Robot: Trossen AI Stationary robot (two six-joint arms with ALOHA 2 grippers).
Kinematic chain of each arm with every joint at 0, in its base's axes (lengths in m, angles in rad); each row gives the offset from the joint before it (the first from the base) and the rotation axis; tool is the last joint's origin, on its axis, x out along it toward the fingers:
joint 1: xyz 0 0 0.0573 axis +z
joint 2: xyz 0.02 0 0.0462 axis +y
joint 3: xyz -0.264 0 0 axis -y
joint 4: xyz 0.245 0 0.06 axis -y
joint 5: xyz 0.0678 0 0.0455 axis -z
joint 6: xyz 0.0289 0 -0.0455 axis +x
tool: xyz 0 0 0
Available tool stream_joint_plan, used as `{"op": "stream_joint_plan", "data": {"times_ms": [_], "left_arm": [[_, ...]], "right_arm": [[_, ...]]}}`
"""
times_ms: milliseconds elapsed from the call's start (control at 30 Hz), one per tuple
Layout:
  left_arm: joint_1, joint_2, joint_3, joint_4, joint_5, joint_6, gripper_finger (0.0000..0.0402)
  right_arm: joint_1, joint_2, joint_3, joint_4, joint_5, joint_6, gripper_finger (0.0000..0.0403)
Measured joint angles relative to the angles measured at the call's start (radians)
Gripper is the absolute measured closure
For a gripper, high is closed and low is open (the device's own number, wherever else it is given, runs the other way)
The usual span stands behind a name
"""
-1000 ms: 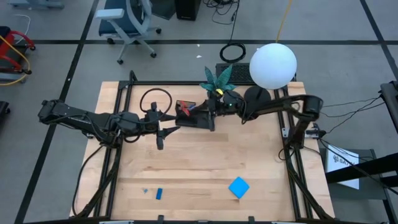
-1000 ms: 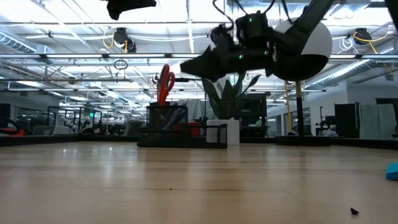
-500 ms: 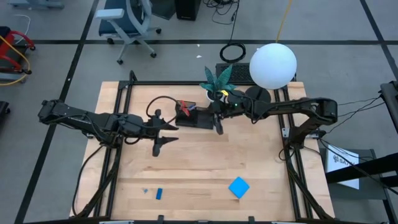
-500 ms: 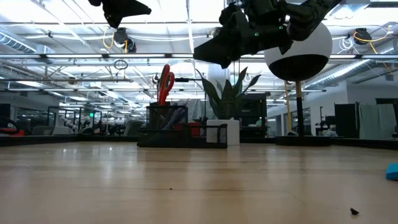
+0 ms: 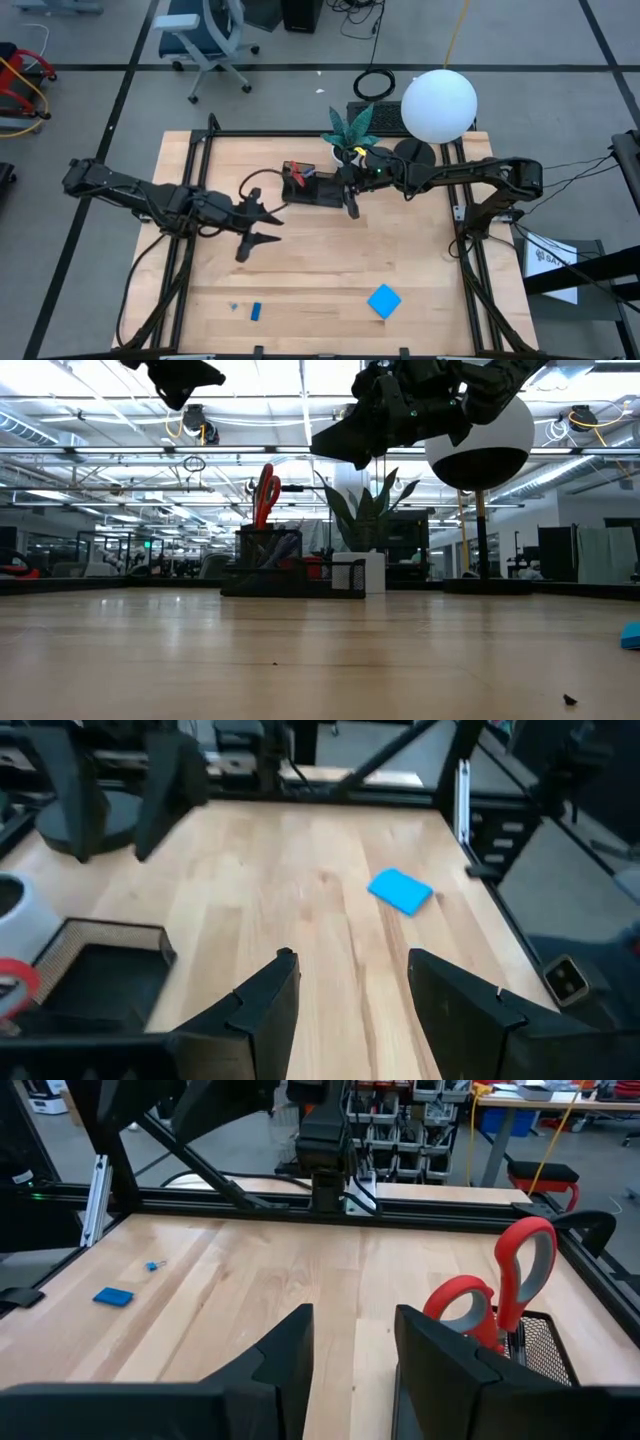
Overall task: Pick and place office supplies into organizer
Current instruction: Put the blue paper clip into the black desk organizer
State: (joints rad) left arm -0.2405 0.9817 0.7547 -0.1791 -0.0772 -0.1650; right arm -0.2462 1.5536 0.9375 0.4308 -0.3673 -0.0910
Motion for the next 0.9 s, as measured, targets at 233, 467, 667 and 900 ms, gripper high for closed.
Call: {"op": "stream_joint_plan", "data": {"times_ms": [233, 467, 667, 900], "left_arm": [[-0.049, 0.000, 0.000, -0.029, 0.000, 0.010, 0.0206], [-0.112, 0.021, 0.000, -0.057, -0.023, 0.050, 0.0206], [-0.188, 0.101, 0.000, -0.144, -0.011, 0.049, 0.0206], [-0.296, 0.217, 0.000, -0.233, 0.047, 0.001, 0.0206]], "right_arm": [[0.000, 0.000, 0.000, -0.002, -0.001, 0.000, 0.0272], [0.000, 0.000, 0.000, -0.002, -0.001, 0.011, 0.0273], [0.001, 0.000, 0.000, -0.002, -0.001, 0.026, 0.0273], [0.001, 0.000, 0.000, -0.002, -0.002, 0.026, 0.0273]]}}
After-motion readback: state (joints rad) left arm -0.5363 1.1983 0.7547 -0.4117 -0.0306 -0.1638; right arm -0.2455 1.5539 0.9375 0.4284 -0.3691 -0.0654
